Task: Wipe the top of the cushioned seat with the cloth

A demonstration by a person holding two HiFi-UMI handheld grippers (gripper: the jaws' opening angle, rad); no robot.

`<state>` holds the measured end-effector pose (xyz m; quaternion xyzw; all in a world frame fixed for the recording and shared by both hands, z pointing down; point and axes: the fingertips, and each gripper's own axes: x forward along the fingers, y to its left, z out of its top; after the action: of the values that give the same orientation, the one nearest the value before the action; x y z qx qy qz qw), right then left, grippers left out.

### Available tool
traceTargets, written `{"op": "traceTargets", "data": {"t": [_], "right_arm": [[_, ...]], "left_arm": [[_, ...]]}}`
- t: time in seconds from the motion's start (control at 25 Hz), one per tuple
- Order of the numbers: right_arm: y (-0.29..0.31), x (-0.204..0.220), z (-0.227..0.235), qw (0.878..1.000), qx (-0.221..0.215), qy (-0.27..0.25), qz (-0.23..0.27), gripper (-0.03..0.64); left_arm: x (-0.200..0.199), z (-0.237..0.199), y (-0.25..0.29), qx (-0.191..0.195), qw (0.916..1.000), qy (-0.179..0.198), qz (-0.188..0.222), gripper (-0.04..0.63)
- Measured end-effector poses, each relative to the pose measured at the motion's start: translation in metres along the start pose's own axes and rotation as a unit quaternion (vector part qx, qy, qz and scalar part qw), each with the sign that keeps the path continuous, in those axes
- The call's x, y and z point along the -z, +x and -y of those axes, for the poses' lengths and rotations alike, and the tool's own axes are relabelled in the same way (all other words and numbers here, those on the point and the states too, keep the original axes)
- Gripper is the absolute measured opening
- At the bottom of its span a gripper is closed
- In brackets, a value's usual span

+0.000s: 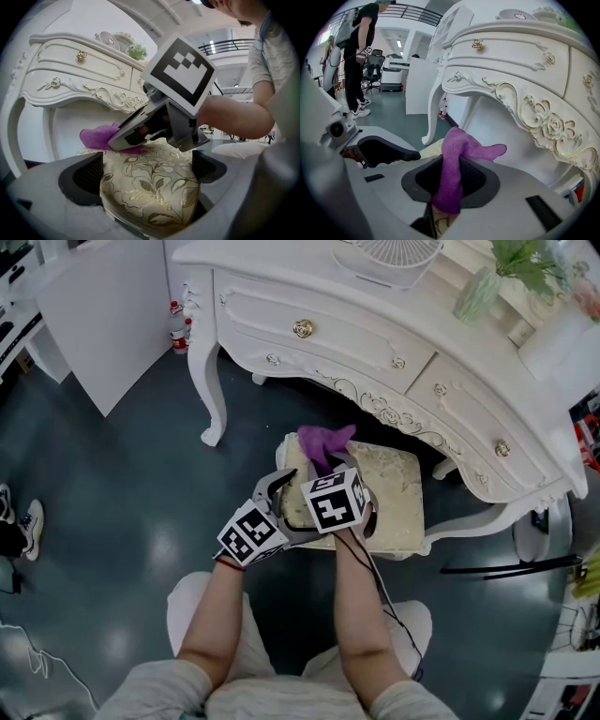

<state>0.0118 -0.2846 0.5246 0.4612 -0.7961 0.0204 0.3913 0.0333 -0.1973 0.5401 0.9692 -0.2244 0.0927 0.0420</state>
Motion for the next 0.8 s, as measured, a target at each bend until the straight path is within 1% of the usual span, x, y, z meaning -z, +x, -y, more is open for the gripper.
{"op": "traceTargets", "data": {"t": [0.32,0.4,0.48,0.6,0.68,0.8], "right_arm": [[0.002,-0.015,-0.023,0.999,-0.038,-0.007,0.014,0.087],[-0.001,-0.018,-0.025,0.999,-0.044,-0.008,0.025,0.087],[-0.009,-0.024,-0.025,0.997,-0.057,0.015,0.051,0.087],[-0.034,-0.039,-0.018,0.989,-0.081,0.059,0.108,0.087],[-0.054,-0.046,-0.009,0.985,-0.081,0.071,0.138,0.087],[-0.085,-0.051,0.011,0.977,-0.067,0.093,0.178,0.087]], "left_arm": [[0.0,0.0,-0.001,0.002,1.0,0.0,0.002,0.586],[0.0,0.0,-0.002,0.003,1.0,-0.001,0.005,0.586],[0.0,0.0,-0.002,0.004,1.0,-0.001,0.007,0.586],[0.0,0.0,-0.002,0.005,1.0,0.0,0.007,0.586],[0.0,0.0,-0.002,0.004,1.0,0.0,0.007,0.586],[0.0,0.0,-0.002,0.004,1.0,0.001,0.008,0.586]]}}
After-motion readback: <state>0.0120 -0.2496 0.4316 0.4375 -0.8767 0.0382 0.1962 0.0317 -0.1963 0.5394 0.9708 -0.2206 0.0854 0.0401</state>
